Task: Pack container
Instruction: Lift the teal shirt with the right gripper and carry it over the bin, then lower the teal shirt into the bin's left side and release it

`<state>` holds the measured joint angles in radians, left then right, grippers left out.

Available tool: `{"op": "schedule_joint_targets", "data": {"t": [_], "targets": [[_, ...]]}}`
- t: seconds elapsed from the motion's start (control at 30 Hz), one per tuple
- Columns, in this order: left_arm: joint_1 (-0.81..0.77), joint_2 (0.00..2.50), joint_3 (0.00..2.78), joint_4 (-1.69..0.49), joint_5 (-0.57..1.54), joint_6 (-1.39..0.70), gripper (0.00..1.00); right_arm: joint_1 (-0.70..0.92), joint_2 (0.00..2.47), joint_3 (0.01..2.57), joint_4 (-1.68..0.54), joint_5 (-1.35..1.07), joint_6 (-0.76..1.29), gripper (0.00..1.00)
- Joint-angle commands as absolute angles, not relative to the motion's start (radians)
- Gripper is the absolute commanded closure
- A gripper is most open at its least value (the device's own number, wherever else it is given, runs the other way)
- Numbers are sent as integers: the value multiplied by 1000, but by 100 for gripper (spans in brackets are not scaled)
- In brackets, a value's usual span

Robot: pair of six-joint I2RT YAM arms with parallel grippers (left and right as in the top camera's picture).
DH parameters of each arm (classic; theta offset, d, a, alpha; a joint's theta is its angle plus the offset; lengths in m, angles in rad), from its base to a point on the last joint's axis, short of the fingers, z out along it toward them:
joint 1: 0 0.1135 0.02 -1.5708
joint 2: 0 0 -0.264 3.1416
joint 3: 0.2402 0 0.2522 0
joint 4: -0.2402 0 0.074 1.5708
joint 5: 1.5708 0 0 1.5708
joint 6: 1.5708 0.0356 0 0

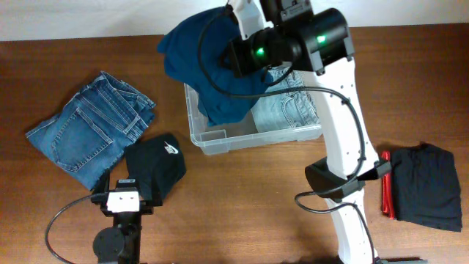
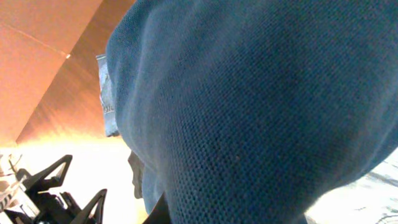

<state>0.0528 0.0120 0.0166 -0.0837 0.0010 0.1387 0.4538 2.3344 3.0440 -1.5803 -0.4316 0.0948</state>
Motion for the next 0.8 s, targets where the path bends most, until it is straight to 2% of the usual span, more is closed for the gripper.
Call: {"op": "schedule_joint_targets", "data": {"t": [0.0, 0.77], "targets": [[57, 7, 10, -83, 12, 155, 0, 472, 2349, 3048, -1555, -470, 90, 96], [57, 7, 10, -83, 12, 155, 0, 470, 2513, 3046, -1599, -576, -49, 96]]}}
